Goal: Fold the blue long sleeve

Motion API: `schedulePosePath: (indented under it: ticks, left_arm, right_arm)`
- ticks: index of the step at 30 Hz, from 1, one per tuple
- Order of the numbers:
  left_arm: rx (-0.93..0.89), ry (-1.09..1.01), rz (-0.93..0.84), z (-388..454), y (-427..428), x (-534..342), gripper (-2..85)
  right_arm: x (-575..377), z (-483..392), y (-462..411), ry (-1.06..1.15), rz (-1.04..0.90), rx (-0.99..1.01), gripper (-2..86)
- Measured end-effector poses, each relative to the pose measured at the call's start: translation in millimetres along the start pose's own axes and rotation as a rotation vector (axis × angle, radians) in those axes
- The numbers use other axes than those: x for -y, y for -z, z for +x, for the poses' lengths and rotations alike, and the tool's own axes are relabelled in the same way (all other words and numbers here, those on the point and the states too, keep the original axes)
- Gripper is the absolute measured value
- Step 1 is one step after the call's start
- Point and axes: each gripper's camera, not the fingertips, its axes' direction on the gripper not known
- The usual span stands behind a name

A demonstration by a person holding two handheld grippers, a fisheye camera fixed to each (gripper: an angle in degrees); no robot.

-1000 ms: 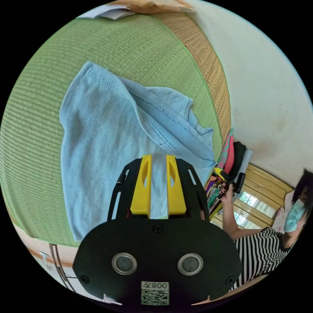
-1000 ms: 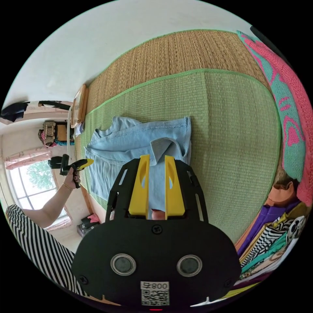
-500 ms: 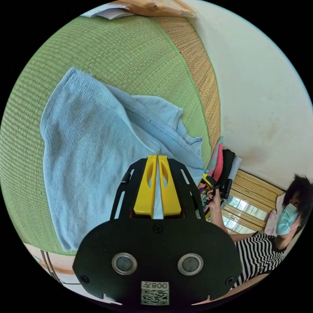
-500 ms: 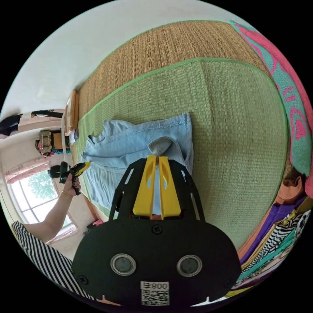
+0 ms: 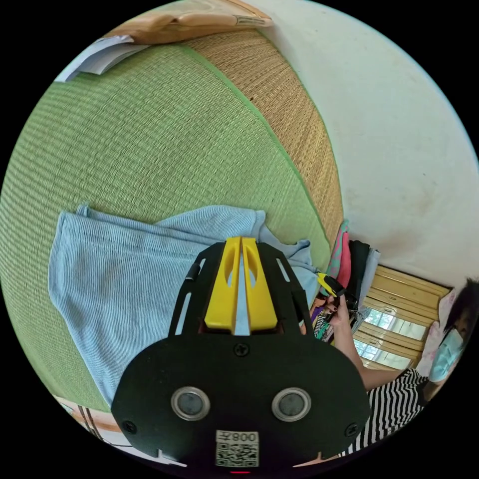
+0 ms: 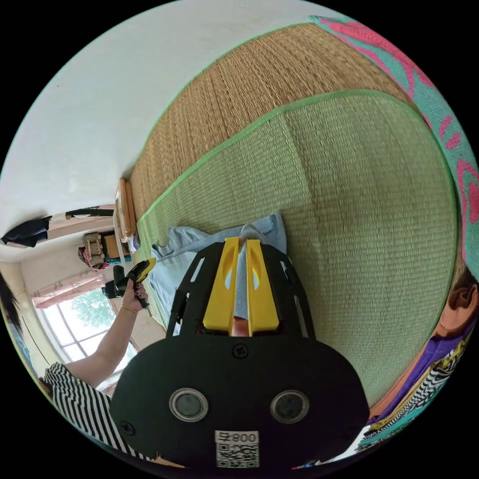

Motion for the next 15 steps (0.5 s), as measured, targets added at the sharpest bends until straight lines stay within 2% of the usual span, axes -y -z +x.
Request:
schedulePosePath:
  ticks: [7, 12, 15]
  left_arm:
    - [0.012, -0.110, 0.040, 2.7, -1.2, -20.4, 0.2]
    - [0.091, -0.060, 0.000, -16.3, -22.7, -26.3, 0.2]
    - [0.086, -0.055, 0.012, -22.6, -31.2, -23.8, 0.2]
  right_arm:
    - [-15.0, -12.4, 13.8, 0.067, 0.072, -0.010, 5.3]
    - [-25.8, -27.2, 9.1, 0.151, 0.090, -0.132, 4.9]
    - [-11.9, -25.2, -0.4, 0.158, 0.052, -0.107, 5.2]
